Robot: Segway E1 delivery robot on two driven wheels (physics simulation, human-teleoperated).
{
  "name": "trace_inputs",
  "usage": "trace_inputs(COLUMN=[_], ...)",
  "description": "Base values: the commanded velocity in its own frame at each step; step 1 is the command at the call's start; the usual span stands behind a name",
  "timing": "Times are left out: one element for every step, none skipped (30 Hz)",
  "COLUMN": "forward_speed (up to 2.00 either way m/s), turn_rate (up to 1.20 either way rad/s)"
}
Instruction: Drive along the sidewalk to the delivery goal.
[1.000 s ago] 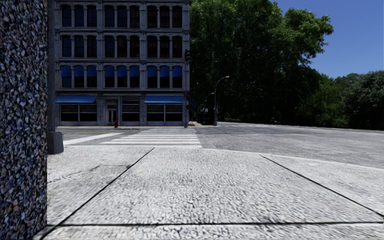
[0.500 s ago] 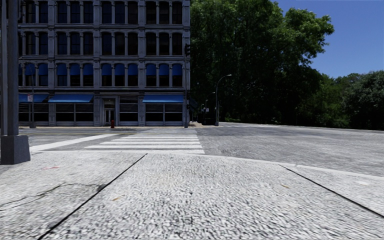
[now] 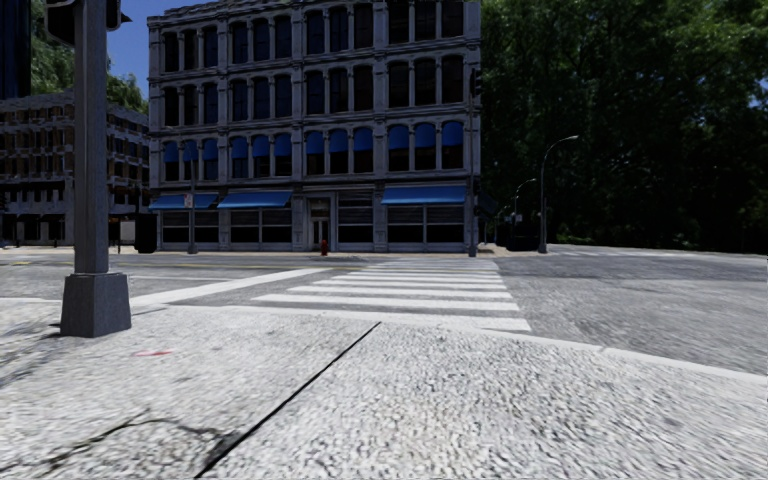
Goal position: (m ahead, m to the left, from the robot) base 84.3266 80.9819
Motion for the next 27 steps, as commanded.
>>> trace_inputs(forward_speed=[2.00,2.00,2.00,2.00,2.00,2.00,2.00,2.00,2.00,2.00,2.00,2.00,2.00,2.00,2.00,2.00,2.00,2.00,2.00,2.00,2.00,2.00,2.00,2.00,2.00,2.00,2.00], turn_rate=[1.20,1.20,1.20,1.20,1.20,1.20,1.20,1.20,1.20,1.20,1.20,1.20,1.20,1.20,1.20,1.20,1.20,1.20,1.20,1.20,1.20,1.20,1.20,1.20,1.20,1.20,1.20])
